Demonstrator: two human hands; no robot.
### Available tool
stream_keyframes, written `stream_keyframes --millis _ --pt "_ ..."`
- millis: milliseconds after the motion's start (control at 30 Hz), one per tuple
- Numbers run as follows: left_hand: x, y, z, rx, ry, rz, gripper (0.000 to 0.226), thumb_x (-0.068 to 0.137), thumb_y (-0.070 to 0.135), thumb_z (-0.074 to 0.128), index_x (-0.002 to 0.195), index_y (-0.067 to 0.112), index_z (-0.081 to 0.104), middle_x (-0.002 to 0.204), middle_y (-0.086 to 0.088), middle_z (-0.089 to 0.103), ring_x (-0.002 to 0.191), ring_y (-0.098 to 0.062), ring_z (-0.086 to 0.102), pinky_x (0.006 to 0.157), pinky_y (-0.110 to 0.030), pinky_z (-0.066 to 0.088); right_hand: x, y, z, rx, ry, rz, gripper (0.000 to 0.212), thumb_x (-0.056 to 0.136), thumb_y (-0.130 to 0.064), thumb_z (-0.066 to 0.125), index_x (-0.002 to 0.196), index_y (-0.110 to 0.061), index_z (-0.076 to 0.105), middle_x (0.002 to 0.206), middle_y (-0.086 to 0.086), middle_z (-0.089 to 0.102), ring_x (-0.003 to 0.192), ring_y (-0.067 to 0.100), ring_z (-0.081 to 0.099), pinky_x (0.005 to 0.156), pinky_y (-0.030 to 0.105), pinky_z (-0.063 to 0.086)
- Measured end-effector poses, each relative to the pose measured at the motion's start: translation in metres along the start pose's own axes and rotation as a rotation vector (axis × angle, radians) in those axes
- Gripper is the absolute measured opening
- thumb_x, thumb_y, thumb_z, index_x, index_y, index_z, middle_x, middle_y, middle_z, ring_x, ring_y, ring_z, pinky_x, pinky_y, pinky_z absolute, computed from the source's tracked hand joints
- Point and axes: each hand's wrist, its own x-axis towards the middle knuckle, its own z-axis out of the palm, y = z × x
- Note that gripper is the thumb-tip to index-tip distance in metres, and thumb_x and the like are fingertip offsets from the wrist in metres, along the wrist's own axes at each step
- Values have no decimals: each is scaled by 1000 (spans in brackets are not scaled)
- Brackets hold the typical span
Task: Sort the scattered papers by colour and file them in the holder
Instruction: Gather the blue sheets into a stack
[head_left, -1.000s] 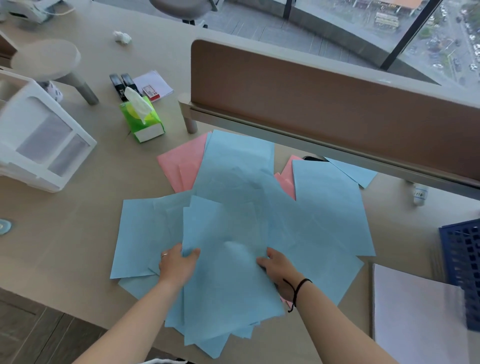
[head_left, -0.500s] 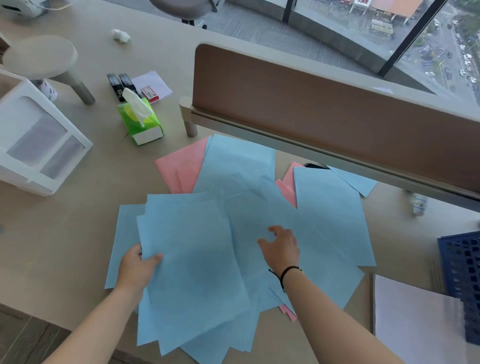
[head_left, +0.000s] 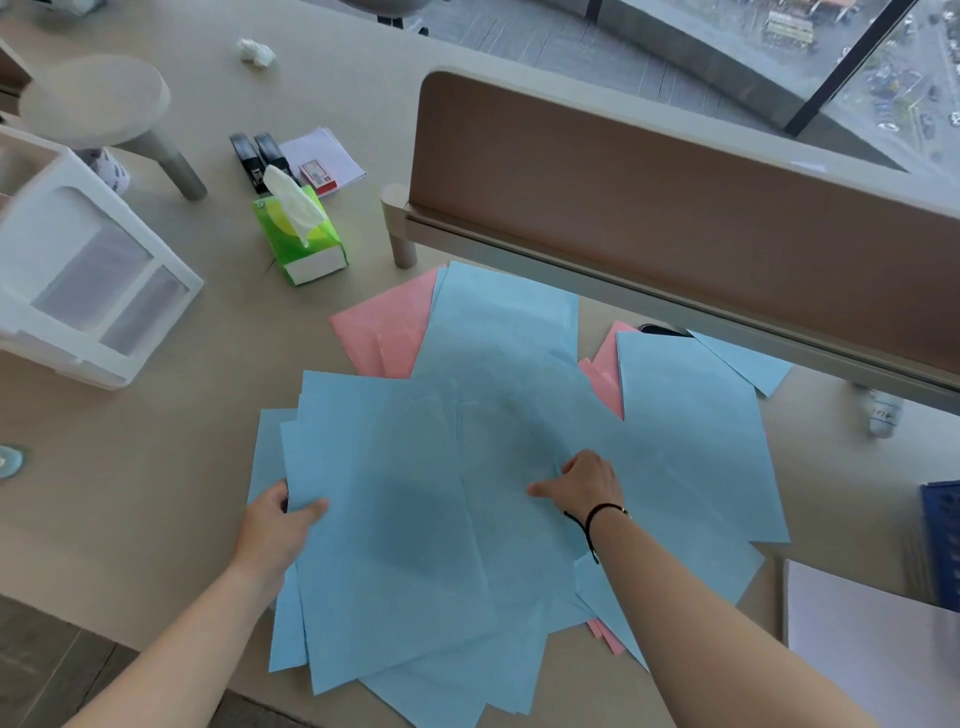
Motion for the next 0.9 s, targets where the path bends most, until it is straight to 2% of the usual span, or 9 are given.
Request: stream_keyframes --millis 33,133,233,333,433,500,567,733,900 --pt "0 2 -1 35 -27 7 19 89 3 68 98 20 70 102 -5 74 98 -31 70 90 -50 55 0 0 2 -33 -8 -4 49 55 -43 86 77 -21 48 89 3 45 82 25 50 62 30 40" --pt "-1 13 0 184 -97 90 21 91 5 66 96 24 71 97 1 75 98 -26 69 85 -40 54 -1 0 9 -59 1 -39 59 62 -42 86 104 -17 53 107 3 42 104 25 50 84 33 45" --pt "-2 31 6 339 -189 229 23 94 6 61 101 25 72 99 5 74 94 -15 68 74 -22 50 -2 -1 13 110 -4 -109 43 71 -21 78 104 -12 53 101 3 54 89 23 53 61 27 42" --pt "16 44 14 573 -290 416 27 93 5 59 106 27 68 109 5 70 104 -15 64 88 -29 49 -3 2 12 242 -53 -212 32 78 -9 69 108 -15 61 90 1 62 79 21 57 54 20 42" --pt "48 52 29 879 -393 619 36 91 13 61 125 27 64 140 1 52 135 -23 42 113 -38 34 -7 12 7 297 -113 -339 29 84 -5 62 99 -28 70 83 -9 71 76 12 65 67 22 48" --pt "61 62 45 1071 -471 681 40 93 19 60 133 23 59 156 0 33 148 -23 22 119 -34 23 -12 18 1 359 -160 -347 41 85 4 56 99 -30 74 90 -11 77 83 5 71 76 23 54" --pt "66 74 61 1233 -542 722 46 94 26 59 140 23 53 162 2 21 151 -22 12 121 -31 17 -16 24 -4 437 -207 -303 43 88 7 54 104 -27 75 96 -8 79 91 11 74 82 32 60" --pt "69 92 83 1297 -638 683 46 89 33 64 134 28 58 159 7 23 143 -19 29 116 -33 28 -20 36 -10 591 -306 -228 40 90 6 60 111 -25 75 102 -2 79 96 19 75 86 41 61" --pt "68 103 91 1169 -621 618 37 79 32 73 114 21 68 125 4 50 113 -16 52 95 -31 44 -18 39 -11 668 -329 -172 40 88 10 59 110 -20 76 101 7 78 92 26 75 83 44 62"
